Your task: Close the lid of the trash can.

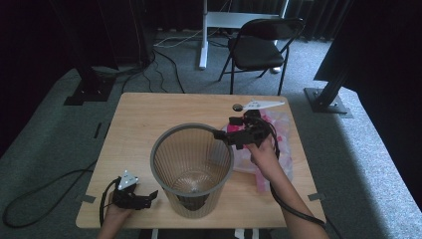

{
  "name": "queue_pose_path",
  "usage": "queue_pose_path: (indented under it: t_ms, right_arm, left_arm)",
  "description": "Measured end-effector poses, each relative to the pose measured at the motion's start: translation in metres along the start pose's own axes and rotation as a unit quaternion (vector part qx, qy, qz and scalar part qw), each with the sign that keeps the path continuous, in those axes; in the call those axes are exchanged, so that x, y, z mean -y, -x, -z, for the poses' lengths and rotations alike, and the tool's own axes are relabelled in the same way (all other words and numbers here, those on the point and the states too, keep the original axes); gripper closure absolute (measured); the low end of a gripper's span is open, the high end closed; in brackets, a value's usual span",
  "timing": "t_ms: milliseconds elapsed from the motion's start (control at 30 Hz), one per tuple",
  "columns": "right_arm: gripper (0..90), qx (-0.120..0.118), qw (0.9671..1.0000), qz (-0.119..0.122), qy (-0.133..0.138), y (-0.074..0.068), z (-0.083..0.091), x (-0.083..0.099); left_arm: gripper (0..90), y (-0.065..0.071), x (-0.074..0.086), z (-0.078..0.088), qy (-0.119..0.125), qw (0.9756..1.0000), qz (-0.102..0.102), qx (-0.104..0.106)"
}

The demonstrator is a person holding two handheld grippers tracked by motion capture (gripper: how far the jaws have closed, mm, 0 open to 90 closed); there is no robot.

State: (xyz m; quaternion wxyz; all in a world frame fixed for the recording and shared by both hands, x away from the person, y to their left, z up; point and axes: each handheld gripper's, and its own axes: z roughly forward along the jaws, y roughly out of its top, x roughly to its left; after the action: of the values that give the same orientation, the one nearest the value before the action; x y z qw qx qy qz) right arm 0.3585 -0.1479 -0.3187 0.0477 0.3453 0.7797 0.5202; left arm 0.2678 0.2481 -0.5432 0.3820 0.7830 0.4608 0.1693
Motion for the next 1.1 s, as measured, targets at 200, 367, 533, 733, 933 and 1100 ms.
queue_pose_path:
  t_ms: [200, 367, 533, 733, 933, 1100]
  right_arm:
    - [10.9, 0.013, 0.9998, -0.001, 0.013, 0.003, 0.012, 0.008]
    - [10.9, 0.027, 0.9992, -0.001, 0.029, 0.007, 0.027, 0.015]
    - [10.9, 0.038, 0.9982, -0.007, 0.045, 0.012, 0.039, 0.023]
    - [10.9, 0.049, 0.9974, -0.013, 0.052, 0.016, 0.050, 0.032]
    - [10.9, 0.061, 0.9962, -0.019, 0.059, 0.019, 0.062, 0.042]
    - [10.9, 0.067, 0.9953, -0.027, 0.065, 0.022, 0.068, 0.049]
  left_arm:
    - [0.0, 0.000, 0.000, 0.000, 0.001, 1.0000, 0.000, 0.000]
    - [0.0, 0.000, 0.000, 0.000, -0.001, 1.0000, 0.001, 0.001]
    - [0.0, 0.000, 0.000, 0.000, -0.001, 1.0000, 0.002, 0.001]
    - [0.0, 0.000, 0.000, 0.000, -0.001, 1.0000, 0.002, 0.001]
    - [0.0, 0.000, 0.000, 0.000, -0.001, 1.0000, 0.001, 0.000]
    - [0.0, 0.000, 0.000, 0.000, -0.002, 1.0000, 0.002, 0.001]
